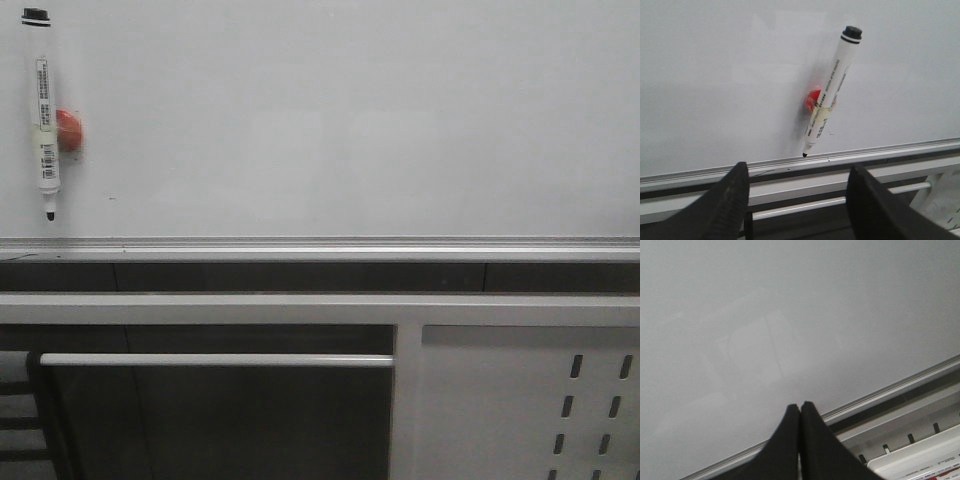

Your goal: Write number 1 on whiteboard

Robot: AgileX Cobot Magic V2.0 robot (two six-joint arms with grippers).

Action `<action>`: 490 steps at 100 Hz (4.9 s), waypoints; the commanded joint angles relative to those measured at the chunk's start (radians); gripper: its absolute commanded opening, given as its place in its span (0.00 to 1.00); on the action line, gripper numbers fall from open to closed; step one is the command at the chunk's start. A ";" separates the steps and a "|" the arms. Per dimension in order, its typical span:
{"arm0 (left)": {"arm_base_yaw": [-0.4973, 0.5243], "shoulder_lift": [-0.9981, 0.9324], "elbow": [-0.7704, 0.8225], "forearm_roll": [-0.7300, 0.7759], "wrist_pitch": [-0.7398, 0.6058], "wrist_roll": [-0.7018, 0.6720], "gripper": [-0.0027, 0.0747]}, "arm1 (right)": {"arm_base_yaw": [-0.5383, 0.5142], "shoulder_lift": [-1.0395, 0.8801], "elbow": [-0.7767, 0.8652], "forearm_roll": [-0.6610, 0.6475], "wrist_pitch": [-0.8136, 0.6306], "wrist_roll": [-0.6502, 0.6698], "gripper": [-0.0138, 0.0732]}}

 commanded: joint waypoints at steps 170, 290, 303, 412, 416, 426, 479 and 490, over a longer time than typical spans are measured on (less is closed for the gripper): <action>-0.005 0.586 -0.203 -0.307 0.345 0.506 0.41 | -0.005 -0.008 -0.036 0.003 -0.081 -0.013 0.08; -0.064 0.754 -0.377 -0.307 0.298 0.506 0.35 | -0.005 -0.008 -0.036 0.003 -0.095 -0.013 0.08; -0.064 0.754 -0.377 -0.307 0.294 0.506 0.02 | -0.005 -0.008 -0.036 0.003 -0.095 -0.013 0.08; -0.064 0.470 -0.344 -0.069 0.529 0.285 0.01 | -0.005 -0.008 -0.036 0.003 -0.057 -0.015 0.08; -0.064 0.453 -0.340 -0.069 0.534 0.284 0.01 | -0.005 -0.008 -0.036 0.003 -0.057 -0.015 0.08; -0.064 0.407 -0.329 -0.069 0.542 0.266 0.01 | -0.005 -0.008 -0.045 0.051 -0.043 -0.090 0.08; -0.064 0.363 -0.325 0.018 0.629 0.264 0.01 | -0.005 -0.001 -0.056 0.492 0.066 -0.574 0.08; -0.064 0.393 -0.320 0.044 0.661 0.262 0.01 | -0.005 0.039 -0.056 0.588 0.094 -0.675 0.08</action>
